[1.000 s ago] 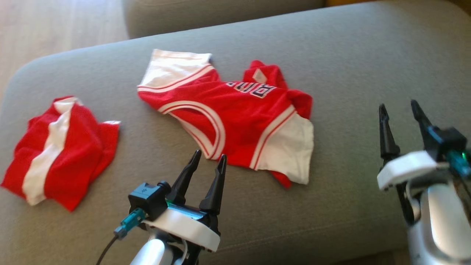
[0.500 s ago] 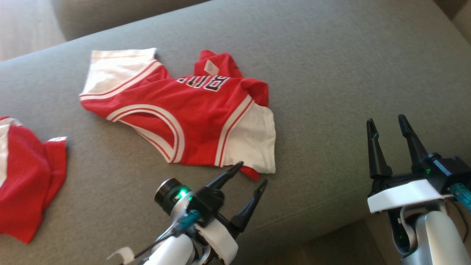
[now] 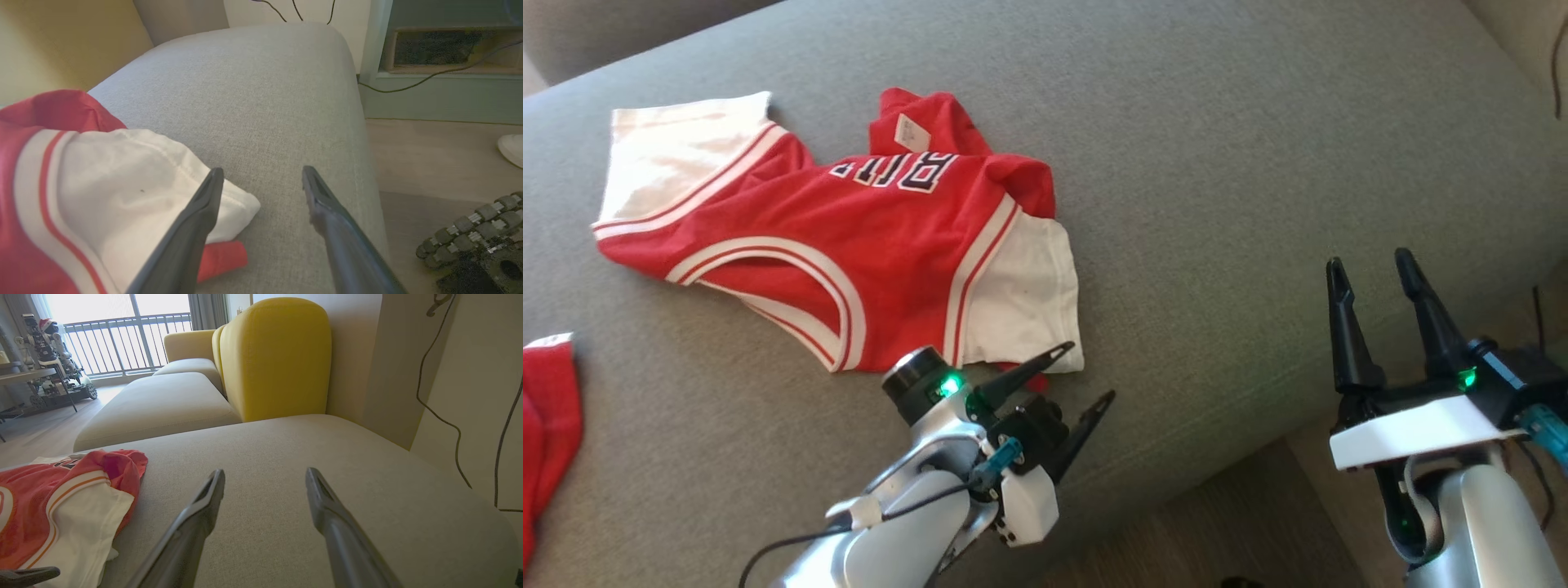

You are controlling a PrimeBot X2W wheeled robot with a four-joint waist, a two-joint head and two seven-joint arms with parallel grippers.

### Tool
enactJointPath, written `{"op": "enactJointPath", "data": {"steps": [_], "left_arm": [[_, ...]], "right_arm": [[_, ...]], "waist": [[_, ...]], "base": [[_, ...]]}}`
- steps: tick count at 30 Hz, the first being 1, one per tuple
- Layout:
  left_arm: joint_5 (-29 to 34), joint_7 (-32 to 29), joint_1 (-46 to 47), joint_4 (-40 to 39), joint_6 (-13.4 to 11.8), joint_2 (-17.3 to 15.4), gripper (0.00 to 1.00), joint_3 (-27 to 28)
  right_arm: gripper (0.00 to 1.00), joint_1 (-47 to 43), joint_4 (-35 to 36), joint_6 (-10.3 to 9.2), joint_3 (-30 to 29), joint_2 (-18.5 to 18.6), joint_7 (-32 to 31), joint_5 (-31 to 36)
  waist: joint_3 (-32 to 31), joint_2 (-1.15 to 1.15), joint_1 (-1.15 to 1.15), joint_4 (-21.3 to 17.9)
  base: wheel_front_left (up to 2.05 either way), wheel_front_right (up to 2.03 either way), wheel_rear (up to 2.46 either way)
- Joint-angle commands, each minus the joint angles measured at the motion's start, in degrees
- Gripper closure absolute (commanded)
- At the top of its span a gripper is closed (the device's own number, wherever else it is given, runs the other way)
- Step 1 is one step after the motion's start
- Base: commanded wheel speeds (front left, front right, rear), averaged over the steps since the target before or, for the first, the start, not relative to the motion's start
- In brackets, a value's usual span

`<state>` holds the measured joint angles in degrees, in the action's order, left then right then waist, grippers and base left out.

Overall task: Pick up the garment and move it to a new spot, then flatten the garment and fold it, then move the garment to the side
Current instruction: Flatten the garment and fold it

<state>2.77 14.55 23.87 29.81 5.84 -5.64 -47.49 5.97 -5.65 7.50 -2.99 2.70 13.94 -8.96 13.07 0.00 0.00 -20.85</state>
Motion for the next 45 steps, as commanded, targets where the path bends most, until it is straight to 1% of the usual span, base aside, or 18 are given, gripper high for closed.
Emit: {"op": "enactJointPath", "data": {"steps": [1, 6, 9, 14, 20, 21, 22, 23, 26, 29, 34, 37, 41, 45], "left_arm": [[0.63, 0.45, 2.8, -0.28, -0.88, 0.06, 0.0, 1.31], [2.12, 0.43, 4.88, 3.68, -2.7, 0.17, 0.0, 0.49], [1.7, 0.11, 5.56, 6.99, -3.3, 0.42, 0.0, 0.77], [1.19, 0.27, 6.64, 10.06, -3.87, 0.75, 0.0, 0.65], [0.04, 0.39, 7.11, 11.71, -4.18, 1.15, 0.0, 0.69], [-0.26, 0.4, 7.16, 12.01, -4.13, 1.23, 0.02, 0.71], [-0.54, 0.41, 7.23, 12.35, -4.04, 1.29, 0.6, 0.69], [-0.75, 0.42, 7.34, 12.66, -3.89, 1.35, 1.0, 0.62], [-1.63, 0.43, 7.68, 12.06, -3.87, 1.51, 1.0, 0.82], [-2.72, 0.43, 7.57, 9.43, -4.26, 1.61, 1.0, 1.35], [-5.47, 0.44, 5.9, 2.78, -4.93, 1.76, 1.0, 3.09], [-7.33, 0.44, 4.42, -2.13, -5.89, 1.57, 1.0, 5.25], [-8.61, 0.44, 2.37, -8.94, -7.78, 0.19, 1.0, 8.74], [-9.46, 0.44, -0.1, -15.2, -9.77, -2.3, 1.0, 13.24]], "right_arm": [[0.0, 1.75, 2.63, -0.01, 1.57, 0.18, 0.81, -0.62], [0.0, 1.68, 3.33, -0.01, 1.75, 0.18, 0.96, -0.79], [0.0, 1.63, 3.38, -0.01, 1.32, 0.18, 1.0, -0.87], [0.0, 1.69, 3.5, -0.01, 1.33, 0.18, 1.04, -0.95], [0.0, 1.54, 3.75, -0.01, 1.42, 0.18, 1.05, -0.97], [0.0, 1.5, 3.76, -0.01, 1.5, 0.18, 1.05, -0.97], [0.0, 1.51, 3.75, -0.01, 1.56, 0.18, 1.05, -0.98], [0.0, 1.52, 3.73, -0.01, 1.6, 0.18, 1.05, -0.97], [0.0, 1.53, 3.72, -0.01, 1.44, 0.18, 1.05, -0.89], [0.0, 1.52, 3.41, -0.01, 1.32, 0.18, 1.06, -0.58], [0.0, 1.65, 2.36, -0.01, 1.76, 0.18, 1.06, 0.15], [0.0, 1.64, 1.75, -0.01, 1.86, 0.18, 1.06, 0.68], [0.0, 1.38, 0.72, -0.01, 1.86, 0.18, 0.89, 1.43], [0.0, 1.0, -0.41, -0.01, 2.15, 0.18, 0.26, 2.07]], "waist": [[0.65, 0.0, 0.0, -1.11], [1.2, 0.0, 0.0, -2.14], [1.4, 0.0, 0.0, -2.72], [1.79, 0.0, 0.0, -3.52], [2.13, 0.0, 0.0, -3.89], [2.19, 0.0, 0.0, -3.89], [2.26, 0.0, 0.0, -3.85], [2.33, 0.0, 0.0, -3.78], [2.37, 0.0, 0.0, -3.19], [1.91, 0.0, 0.0, -2.03], [0.05, 0.0, 0.0, 0.85], [-1.46, 0.0, 0.0, 3.31], [-3.44, 0.0, 0.0, 7.31], [-5.34, 0.0, 0.0, 11.57]], "base": [[0.0, 0.0, 0.0], [0.0, 0.0, 0.0], [0.0, 0.0, 0.0], [0.0, 0.0, 0.0], [0.0, 0.0, 0.0], [0.0, 0.0, 0.0], [0.0, 0.0, 0.0], [0.0, 0.0, 0.0], [0.0, 0.0, 0.0], [0.0, 0.0, 0.0], [0.0, 0.0, 0.0], [0.0, 0.0, 0.0], [0.0, 0.0, 0.0], [0.0, 0.0, 0.0]]}}
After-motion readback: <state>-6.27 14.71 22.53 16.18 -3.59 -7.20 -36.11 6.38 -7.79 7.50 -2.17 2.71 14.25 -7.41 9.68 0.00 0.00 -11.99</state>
